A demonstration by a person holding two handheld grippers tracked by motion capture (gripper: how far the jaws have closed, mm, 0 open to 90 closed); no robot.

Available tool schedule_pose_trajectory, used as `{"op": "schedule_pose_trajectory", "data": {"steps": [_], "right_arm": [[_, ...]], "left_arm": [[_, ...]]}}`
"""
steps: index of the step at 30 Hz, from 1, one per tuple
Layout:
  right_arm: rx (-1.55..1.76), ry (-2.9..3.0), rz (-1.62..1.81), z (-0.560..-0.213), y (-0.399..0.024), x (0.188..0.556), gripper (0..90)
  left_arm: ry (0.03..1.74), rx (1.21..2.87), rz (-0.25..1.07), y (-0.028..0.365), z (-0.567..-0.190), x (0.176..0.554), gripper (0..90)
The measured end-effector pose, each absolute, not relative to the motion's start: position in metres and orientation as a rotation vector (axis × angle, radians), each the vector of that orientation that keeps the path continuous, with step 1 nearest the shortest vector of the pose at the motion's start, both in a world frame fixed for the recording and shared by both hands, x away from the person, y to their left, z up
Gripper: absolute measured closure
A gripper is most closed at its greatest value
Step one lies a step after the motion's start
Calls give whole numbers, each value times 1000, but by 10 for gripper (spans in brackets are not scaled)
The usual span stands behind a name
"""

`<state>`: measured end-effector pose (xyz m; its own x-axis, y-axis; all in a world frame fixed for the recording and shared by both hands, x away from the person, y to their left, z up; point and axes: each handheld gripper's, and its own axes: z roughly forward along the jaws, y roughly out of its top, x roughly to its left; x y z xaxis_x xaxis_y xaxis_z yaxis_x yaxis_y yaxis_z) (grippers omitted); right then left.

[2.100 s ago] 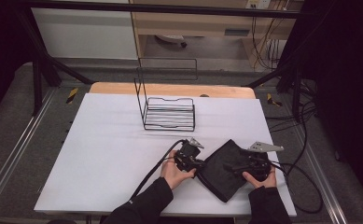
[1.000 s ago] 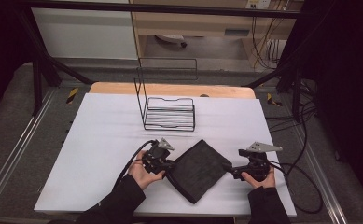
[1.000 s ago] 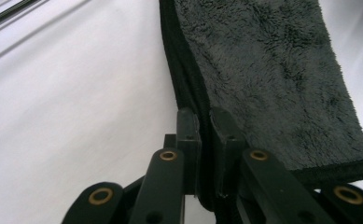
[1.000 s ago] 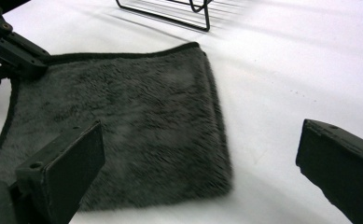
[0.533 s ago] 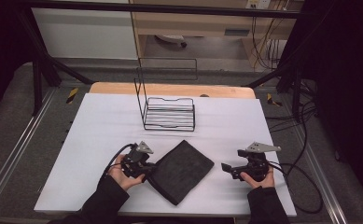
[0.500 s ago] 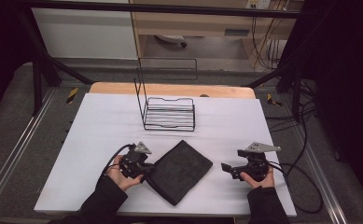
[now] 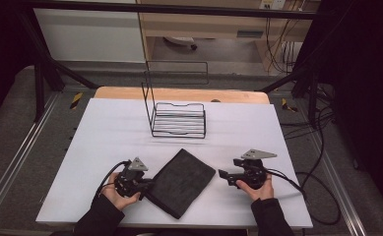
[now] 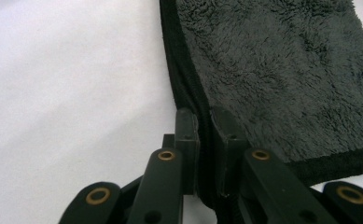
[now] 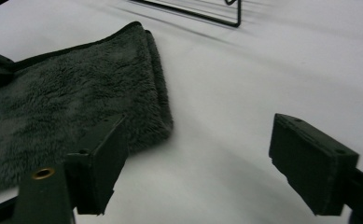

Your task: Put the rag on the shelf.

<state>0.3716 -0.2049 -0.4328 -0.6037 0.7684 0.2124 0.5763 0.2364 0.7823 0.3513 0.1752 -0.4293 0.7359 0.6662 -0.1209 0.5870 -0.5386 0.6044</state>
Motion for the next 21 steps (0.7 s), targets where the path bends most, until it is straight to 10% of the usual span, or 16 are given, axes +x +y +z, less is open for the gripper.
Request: {"op": "schedule_pose_trajectory", "data": {"steps": [21], "right_arm": [[1473, 2385, 1203, -449, -163, 380, 758]], "left_arm": [[966, 2254, 149, 178, -434, 351, 803]]}}
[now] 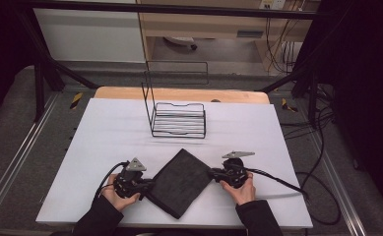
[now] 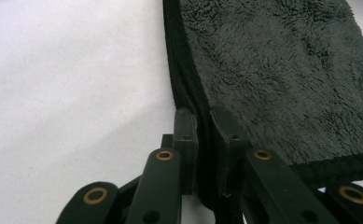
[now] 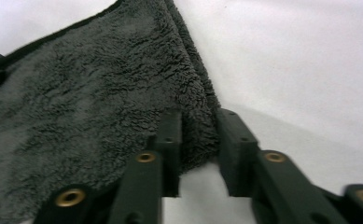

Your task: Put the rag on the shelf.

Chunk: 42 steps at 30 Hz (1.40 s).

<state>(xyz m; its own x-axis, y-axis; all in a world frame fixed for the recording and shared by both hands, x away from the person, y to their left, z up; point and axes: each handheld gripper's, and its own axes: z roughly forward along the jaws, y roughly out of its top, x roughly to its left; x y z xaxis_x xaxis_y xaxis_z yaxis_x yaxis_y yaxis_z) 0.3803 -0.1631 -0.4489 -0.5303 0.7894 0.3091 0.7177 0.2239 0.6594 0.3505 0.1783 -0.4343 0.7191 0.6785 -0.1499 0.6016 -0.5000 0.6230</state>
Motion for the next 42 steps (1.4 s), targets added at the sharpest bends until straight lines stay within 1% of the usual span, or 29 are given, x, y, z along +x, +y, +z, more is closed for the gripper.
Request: {"op": "schedule_pose_trajectory", "data": {"steps": [4, 6, 10, 16, 19, 22, 23, 24, 25, 26, 27, 29, 32, 33, 34, 35, 37, 39, 40, 42], "right_arm": [[1506, 2399, 1214, -444, -164, 386, 799], [1447, 2415, 1194, -438, -160, 392, 806], [1377, 2424, 1193, -431, -153, 399, 807], [1245, 2436, 1143, -420, -139, 420, 811], [1206, 2442, 1129, -420, -134, 426, 810], [1200, 2452, 1085, -428, -130, 433, 799], [1195, 2443, 1071, -432, -129, 434, 773], [1193, 2390, 1083, -436, -130, 429, 675], [1193, 2390, 1083, -436, -130, 429, 675], [1213, 2326, 1125, -431, -135, 421, 477], [1222, 2307, 1142, -428, -137, 417, 426], [1237, 2293, 1184, -424, -143, 402, 366], [1239, 2345, 1178, -426, -144, 375, 316], [1239, 2345, 1178, -426, -144, 375, 316], [1237, 2368, 1167, -429, -143, 366, 316], [1249, 2423, 1161, -438, -139, 349, 321], [1256, 2440, 1162, -441, -138, 345, 332], [1283, 2466, 1193, -447, -133, 336, 375], [1284, 2466, 1210, -449, -132, 335, 404], [1329, 2470, 1268, -449, -128, 331, 431]], "left_arm": [[985, 2248, 146, 178, -433, 350, 805], [996, 2244, 142, 177, -433, 349, 805], [1014, 2222, 130, 177, -432, 345, 805], [1011, 2201, 124, 174, -431, 335, 798], [1018, 2182, 128, 169, -432, 329, 794], [1020, 2175, 135, 167, -433, 327, 783], [1015, 2181, 134, 168, -433, 327, 776], [1015, 2177, 133, 169, -434, 328, 760], [1013, 2174, 128, 169, -434, 328, 760], [1006, 2176, 121, 170, -433, 329, 731], [998, 2179, 117, 171, -432, 330, 704], [991, 2164, 133, 174, -429, 332, 642], [998, 2164, 167, 178, -429, 338, 626], [998, 2164, 167, 178, -429, 338, 626], [1002, 2169, 156, 178, -431, 339, 626], [1003, 2180, 149, 178, -433, 340, 651], [996, 2192, 136, 177, -435, 340, 667], [989, 2198, 133, 176, -434, 340, 722], [980, 2212, 142, 176, -434, 339, 732], [977, 2218, 142, 175, -436, 339, 764]]}}
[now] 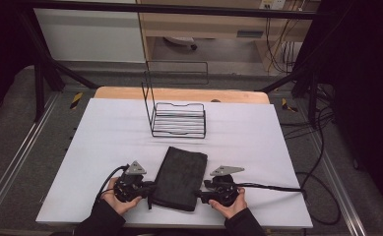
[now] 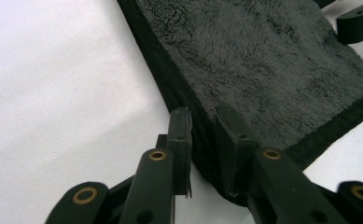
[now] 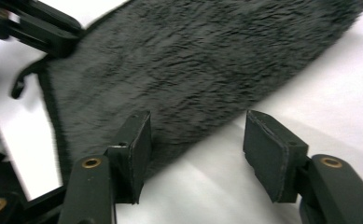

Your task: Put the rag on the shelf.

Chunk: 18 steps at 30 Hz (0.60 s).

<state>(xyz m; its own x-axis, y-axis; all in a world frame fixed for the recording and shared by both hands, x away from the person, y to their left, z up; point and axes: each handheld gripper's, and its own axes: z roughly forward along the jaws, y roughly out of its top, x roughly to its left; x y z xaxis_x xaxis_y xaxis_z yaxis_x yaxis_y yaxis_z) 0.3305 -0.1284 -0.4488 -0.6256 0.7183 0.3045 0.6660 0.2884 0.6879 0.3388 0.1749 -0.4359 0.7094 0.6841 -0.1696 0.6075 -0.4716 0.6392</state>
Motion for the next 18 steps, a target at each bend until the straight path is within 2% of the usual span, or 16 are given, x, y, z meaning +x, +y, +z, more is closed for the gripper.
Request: {"op": "schedule_pose_trajectory", "data": {"steps": [4, 5, 6, 7, 9, 10, 11, 12, 13, 18], "right_arm": [[1354, 2500, 1290, -454, -122, 326, 446], [1310, 2480, 1250, -453, -117, 321, 487], [1310, 2480, 1250, -453, -117, 321, 487], [1329, 2479, 1256, -454, -113, 319, 575], [1344, 2491, 1258, -454, -113, 319, 661], [1344, 2491, 1258, -454, -113, 319, 661], [1361, 2515, 1258, -450, -115, 322, 751], [1361, 2515, 1258, -450, -115, 322, 751], [1379, 2538, 1260, -448, -116, 326, 794], [1402, 2573, 1272, -441, -123, 333, 820]], "left_arm": [[978, 2220, 140, 175, -437, 339, 789], [979, 2221, 143, 174, -437, 339, 801], [978, 2221, 145, 174, -437, 339, 805], [979, 2223, 145, 174, -437, 339, 810], [985, 2221, 139, 174, -437, 339, 816], [990, 2212, 135, 174, -437, 339, 816], [996, 2206, 131, 174, -437, 339, 821], [997, 2207, 128, 175, -437, 339, 823], [1003, 2199, 125, 175, -436, 339, 826], [1006, 2166, 101, 172, -434, 334, 831]]}}
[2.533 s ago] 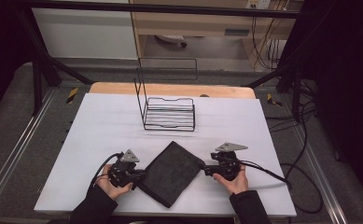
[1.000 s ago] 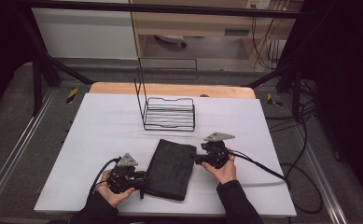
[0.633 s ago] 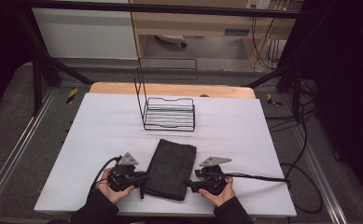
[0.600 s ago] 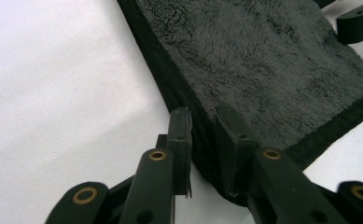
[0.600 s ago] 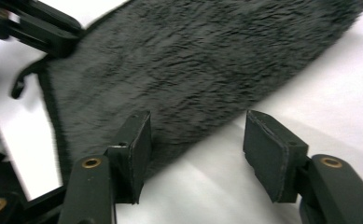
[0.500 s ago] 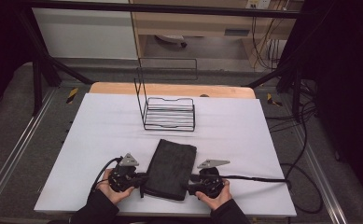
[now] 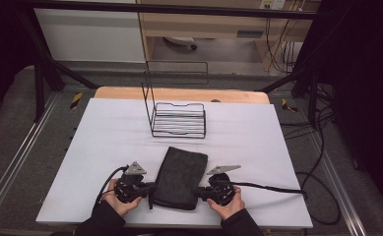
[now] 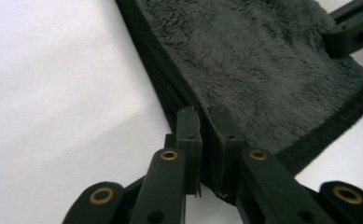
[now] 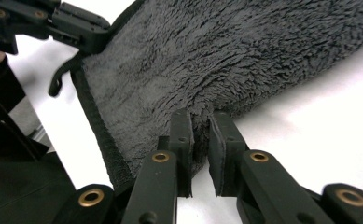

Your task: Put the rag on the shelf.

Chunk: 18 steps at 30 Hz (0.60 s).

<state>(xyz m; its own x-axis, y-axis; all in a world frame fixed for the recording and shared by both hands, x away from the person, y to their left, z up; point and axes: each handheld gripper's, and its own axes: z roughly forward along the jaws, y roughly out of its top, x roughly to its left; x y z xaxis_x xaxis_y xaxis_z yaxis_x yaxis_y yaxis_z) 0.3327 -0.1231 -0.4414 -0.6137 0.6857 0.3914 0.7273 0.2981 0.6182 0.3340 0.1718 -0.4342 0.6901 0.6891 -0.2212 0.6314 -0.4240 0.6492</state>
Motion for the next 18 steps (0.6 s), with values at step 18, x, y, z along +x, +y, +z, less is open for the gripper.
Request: {"op": "schedule_pose_trajectory", "data": {"steps": [18], "right_arm": [[-1276, -2643, -1358, -430, -152, 336, 533]], "left_arm": [[934, 2166, 165, 166, -426, 336, 531]]}}
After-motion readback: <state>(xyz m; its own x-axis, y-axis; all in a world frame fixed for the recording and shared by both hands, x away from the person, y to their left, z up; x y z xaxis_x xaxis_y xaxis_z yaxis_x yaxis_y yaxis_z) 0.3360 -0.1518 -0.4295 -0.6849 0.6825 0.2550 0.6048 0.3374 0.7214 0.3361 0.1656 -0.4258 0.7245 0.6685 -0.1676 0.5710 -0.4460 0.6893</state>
